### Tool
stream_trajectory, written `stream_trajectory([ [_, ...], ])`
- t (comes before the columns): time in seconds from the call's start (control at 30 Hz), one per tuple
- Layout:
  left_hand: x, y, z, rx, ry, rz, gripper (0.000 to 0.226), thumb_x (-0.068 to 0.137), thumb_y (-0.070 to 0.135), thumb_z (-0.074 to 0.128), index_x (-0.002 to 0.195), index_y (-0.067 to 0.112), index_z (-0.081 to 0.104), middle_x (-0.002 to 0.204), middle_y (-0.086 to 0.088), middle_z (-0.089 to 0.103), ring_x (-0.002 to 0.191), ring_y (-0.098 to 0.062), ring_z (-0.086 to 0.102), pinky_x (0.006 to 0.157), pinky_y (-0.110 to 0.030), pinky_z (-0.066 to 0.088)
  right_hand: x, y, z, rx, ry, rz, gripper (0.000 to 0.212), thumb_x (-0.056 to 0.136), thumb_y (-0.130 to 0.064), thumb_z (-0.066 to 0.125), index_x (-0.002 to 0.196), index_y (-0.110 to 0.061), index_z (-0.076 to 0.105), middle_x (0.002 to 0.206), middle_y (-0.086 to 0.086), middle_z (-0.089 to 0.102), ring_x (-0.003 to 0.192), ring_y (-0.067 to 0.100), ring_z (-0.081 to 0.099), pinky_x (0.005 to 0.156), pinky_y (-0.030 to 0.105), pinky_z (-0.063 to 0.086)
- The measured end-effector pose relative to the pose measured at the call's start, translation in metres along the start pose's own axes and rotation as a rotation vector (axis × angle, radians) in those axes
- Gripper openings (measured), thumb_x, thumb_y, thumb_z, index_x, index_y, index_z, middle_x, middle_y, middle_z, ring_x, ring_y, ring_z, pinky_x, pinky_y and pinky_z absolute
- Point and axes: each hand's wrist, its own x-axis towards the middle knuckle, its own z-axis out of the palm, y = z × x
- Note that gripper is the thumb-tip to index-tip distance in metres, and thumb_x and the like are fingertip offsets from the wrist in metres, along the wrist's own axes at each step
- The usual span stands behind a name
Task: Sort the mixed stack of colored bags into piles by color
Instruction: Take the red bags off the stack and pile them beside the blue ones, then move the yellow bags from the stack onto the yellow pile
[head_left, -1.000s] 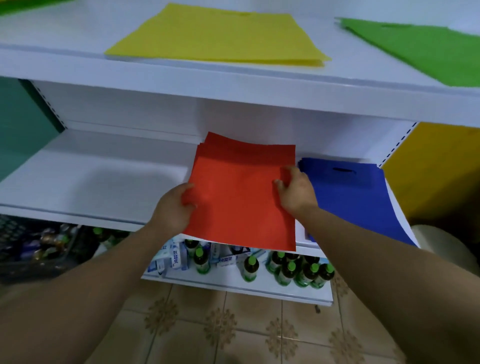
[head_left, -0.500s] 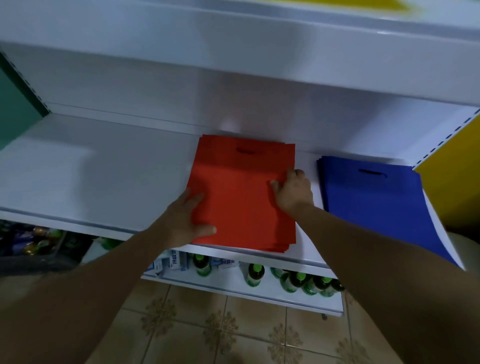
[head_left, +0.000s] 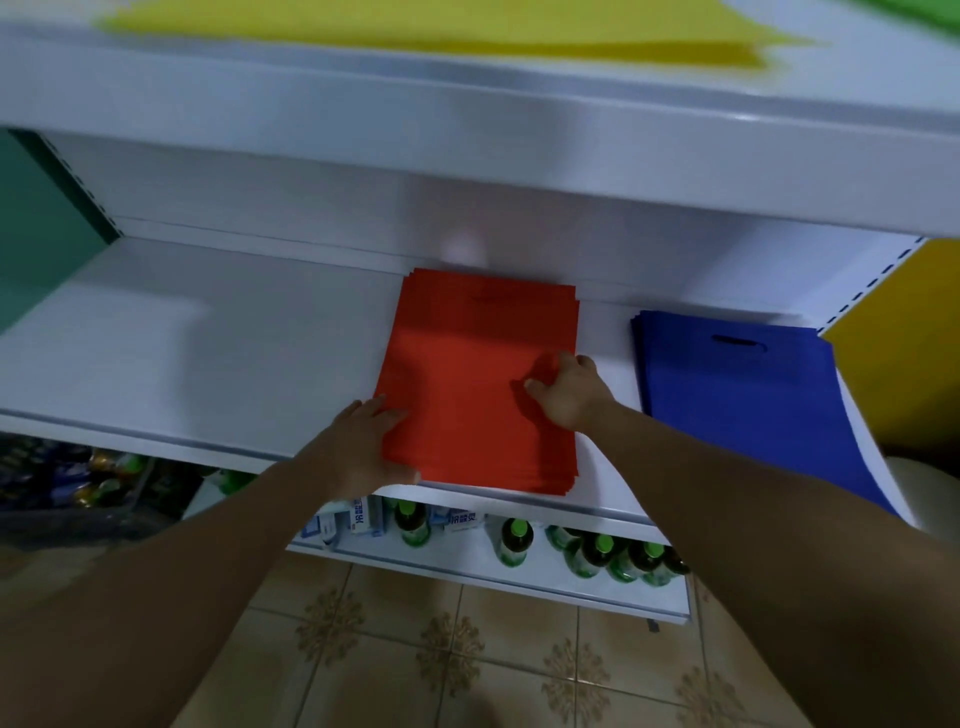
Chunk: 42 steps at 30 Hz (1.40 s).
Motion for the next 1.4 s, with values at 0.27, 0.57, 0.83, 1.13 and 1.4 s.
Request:
stream_trajectory([
  [0.27,-0.055,0.04,-0.049,-0.068,0.084,0.084,0.065,0.089,0.032,0.063,0.145,0.015,0.034,0.152,-0.008,0.031,0.137,-0.021,0.031,0.1,-0.016,0.021,-0.063,-0.026,-0.043,-0.1,0.095,-0.092,0.063,0.093,-0.05,0.049,0.142,-0.011,0.038,0.136,0.017,0.047,0.117,0.034,0.052,0.096,0.036,0.045],
  [0.57,-0.163,0.037,-0.074,-0.063,0.189,0.215,0.076,0.086,0.045,0.063,0.149,0.021,0.027,0.158,-0.003,0.017,0.144,-0.017,0.017,0.114,-0.028,0.014,-0.2,-0.082,-0.08,-0.227,0.189,-0.112,0.068,0.097,-0.047,0.046,0.147,-0.005,0.027,0.149,0.017,0.035,0.135,0.033,0.037,0.108,0.038,0.034],
  [0.83,-0.285,0.01,-0.13,-0.067,0.335,0.274,0.071,0.087,0.044,0.062,0.147,0.021,0.031,0.155,-0.001,0.025,0.141,-0.018,0.027,0.111,-0.029,0.023,-0.326,-0.18,-0.105,-0.294,0.336,-0.219,0.066,0.096,-0.045,0.049,0.147,-0.006,0.031,0.152,0.013,0.034,0.137,0.028,0.035,0.108,0.032,0.03],
  [1.13,-0.348,-0.039,-0.208,-0.049,0.525,0.221,0.071,0.087,0.044,0.062,0.147,0.022,0.031,0.155,0.001,0.026,0.141,-0.02,0.027,0.111,-0.031,0.024,-0.355,-0.287,-0.129,-0.257,0.41,-0.374,0.067,0.096,-0.045,0.048,0.149,-0.008,0.028,0.153,0.008,0.033,0.138,0.026,0.034,0.106,0.031,0.031],
  [1.4,-0.324,-0.095,-0.275,-0.045,0.678,0.107,0.07,0.084,0.041,0.066,0.144,0.02,0.037,0.152,0.0,0.033,0.137,-0.019,0.033,0.108,-0.027,0.027,-0.282,-0.383,-0.123,-0.23,0.368,-0.505,0.065,0.096,-0.047,0.047,0.148,-0.011,0.03,0.144,0.008,0.045,0.135,0.026,0.037,0.104,0.032,0.033],
])
